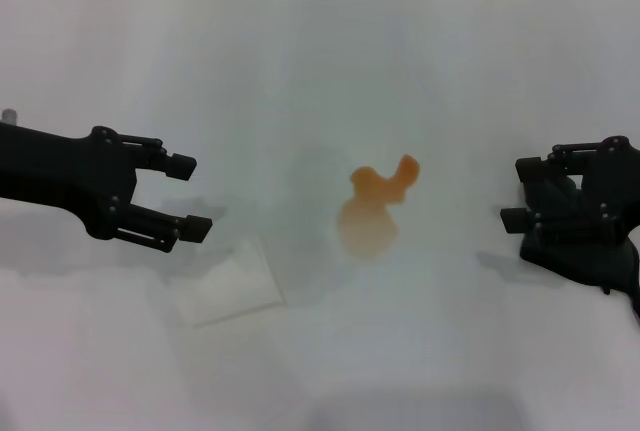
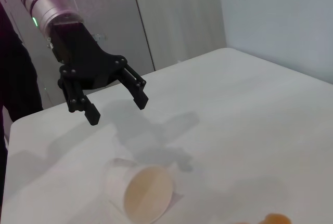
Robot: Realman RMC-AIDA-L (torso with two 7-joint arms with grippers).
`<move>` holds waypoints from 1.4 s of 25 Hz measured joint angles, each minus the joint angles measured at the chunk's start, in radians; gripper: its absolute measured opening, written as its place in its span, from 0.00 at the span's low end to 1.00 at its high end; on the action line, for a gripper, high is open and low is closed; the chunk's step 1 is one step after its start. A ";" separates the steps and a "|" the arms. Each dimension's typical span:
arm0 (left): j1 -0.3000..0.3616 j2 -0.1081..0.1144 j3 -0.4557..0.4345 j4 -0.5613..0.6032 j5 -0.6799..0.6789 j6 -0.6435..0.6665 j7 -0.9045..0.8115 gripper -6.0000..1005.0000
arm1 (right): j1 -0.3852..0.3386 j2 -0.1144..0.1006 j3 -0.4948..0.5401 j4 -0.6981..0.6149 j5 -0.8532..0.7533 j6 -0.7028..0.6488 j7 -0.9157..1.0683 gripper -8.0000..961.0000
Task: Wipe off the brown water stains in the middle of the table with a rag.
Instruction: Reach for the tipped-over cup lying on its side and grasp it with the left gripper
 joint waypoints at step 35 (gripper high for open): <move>-0.190 0.028 0.135 0.003 0.198 0.041 -0.171 0.86 | 0.003 0.003 -0.016 0.006 0.045 0.036 0.002 0.72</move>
